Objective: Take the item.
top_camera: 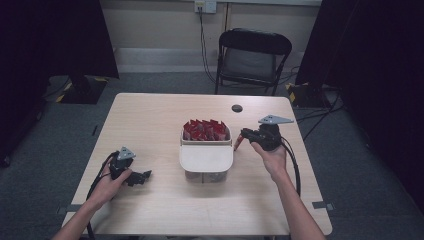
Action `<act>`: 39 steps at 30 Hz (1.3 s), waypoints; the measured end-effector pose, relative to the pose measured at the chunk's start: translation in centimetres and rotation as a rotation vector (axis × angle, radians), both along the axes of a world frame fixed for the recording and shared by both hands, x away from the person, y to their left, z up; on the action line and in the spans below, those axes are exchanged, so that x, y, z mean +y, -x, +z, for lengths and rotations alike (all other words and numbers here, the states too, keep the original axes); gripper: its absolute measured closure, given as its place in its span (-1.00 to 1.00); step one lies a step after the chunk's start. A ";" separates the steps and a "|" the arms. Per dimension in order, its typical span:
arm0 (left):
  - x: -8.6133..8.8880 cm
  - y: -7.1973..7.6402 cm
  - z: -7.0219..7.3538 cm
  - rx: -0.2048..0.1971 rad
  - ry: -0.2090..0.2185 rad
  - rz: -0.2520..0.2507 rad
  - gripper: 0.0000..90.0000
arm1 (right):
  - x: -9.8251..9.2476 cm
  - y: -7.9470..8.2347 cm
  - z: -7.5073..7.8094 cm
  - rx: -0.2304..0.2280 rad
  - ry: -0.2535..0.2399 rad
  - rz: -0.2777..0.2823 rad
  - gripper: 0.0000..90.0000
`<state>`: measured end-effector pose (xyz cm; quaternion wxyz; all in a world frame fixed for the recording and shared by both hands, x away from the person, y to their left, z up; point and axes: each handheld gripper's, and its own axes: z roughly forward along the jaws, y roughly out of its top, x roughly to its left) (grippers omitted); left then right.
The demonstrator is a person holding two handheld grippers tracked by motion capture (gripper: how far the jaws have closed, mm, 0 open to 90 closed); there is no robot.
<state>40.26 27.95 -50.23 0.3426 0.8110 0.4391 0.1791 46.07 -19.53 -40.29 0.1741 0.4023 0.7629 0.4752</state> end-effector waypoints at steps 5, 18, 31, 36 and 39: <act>0.0 0.0 0.0 0.000 0.000 0.000 -1.00 | -0.2 0.3 -0.2 0.004 -0.001 0.001 0.85; 0.0 0.0 0.0 0.000 0.001 0.000 -1.00 | -1.8 1.3 -0.5 0.022 0.004 -0.006 0.85; 0.0 0.0 0.0 -0.001 0.004 0.003 -1.00 | -2.4 2.7 -1.0 0.041 0.049 0.008 0.85; 0.0 0.0 0.0 -0.001 0.003 0.003 -1.00 | -2.8 3.2 -1.7 0.060 0.063 0.006 0.85; 0.0 0.0 0.0 -0.001 0.004 0.003 -1.00 | -2.9 3.4 -2.0 0.069 0.076 0.009 0.85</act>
